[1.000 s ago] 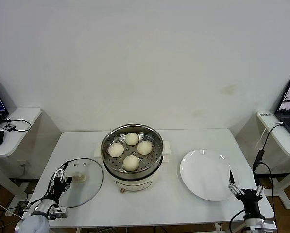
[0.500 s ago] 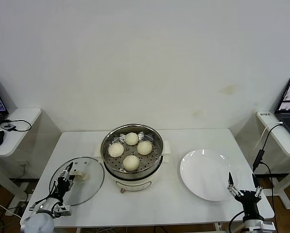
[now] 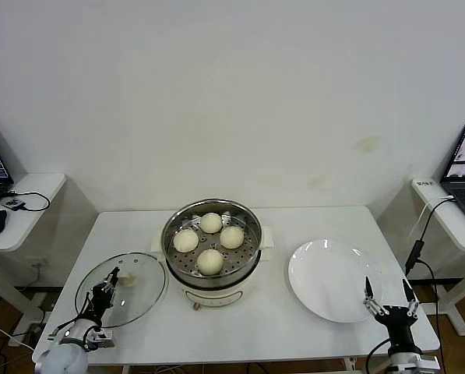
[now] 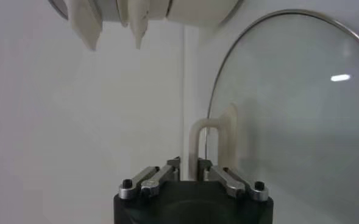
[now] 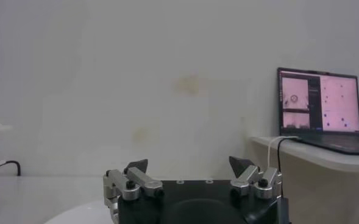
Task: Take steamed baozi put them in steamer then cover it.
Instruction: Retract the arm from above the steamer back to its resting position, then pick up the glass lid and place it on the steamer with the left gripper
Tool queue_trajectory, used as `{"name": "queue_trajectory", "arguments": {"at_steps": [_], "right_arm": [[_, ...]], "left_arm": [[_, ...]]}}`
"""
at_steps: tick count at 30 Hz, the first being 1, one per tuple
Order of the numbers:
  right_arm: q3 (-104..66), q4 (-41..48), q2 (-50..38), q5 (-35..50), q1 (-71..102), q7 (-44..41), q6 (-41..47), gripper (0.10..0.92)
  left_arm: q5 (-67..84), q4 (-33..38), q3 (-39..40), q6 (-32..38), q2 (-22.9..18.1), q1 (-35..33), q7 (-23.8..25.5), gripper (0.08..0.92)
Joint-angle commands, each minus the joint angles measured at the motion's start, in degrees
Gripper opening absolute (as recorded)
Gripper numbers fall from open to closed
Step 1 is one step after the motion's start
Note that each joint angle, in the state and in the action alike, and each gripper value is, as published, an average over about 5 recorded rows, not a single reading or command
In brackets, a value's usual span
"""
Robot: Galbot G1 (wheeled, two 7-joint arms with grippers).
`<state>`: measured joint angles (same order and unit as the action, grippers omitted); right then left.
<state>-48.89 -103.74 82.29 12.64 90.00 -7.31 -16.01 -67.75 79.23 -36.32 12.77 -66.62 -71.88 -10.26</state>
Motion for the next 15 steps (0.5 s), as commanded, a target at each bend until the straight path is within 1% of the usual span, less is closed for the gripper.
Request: {"name": "queue_trajectory", "arguments": {"at_steps": [1, 5, 8, 11, 15], "right_arm": [[0.0, 0.0, 0.0, -0.1, -0.1, -0.1, -0.1, 0.823], [0.4, 0.0, 0.0, -0.3, -0.2, -0.2, -0.1, 0.823], [0.7, 0.0, -0.2, -0.4, -0.3, -0.2, -0.1, 0.823], [0.9, 0.0, -0.3, -0.5, -0.4, -0.2, -0.1, 0.823], [1.3, -0.1, -0.7, -0.6, -0.5, -0.2, 0.0, 0.823]], "left_arm": [[-0.3, 3.0, -2.3, 1.1, -1.0, -1.8, -5.5, 0.124], [-0.9, 7.8, -5.1, 0.8, -1.9, -4.6, -6.8, 0.124], [-0.5, 12.1, -7.4, -0.2, -1.7, -6.9, -6.2, 0.124], [0.3, 16.2, -9.8, -1.9, -0.7, -9.1, -4.3, 0.124], [1.4, 21.0, -13.2, -5.2, 1.1, -11.3, -0.5, 0.124]]}}
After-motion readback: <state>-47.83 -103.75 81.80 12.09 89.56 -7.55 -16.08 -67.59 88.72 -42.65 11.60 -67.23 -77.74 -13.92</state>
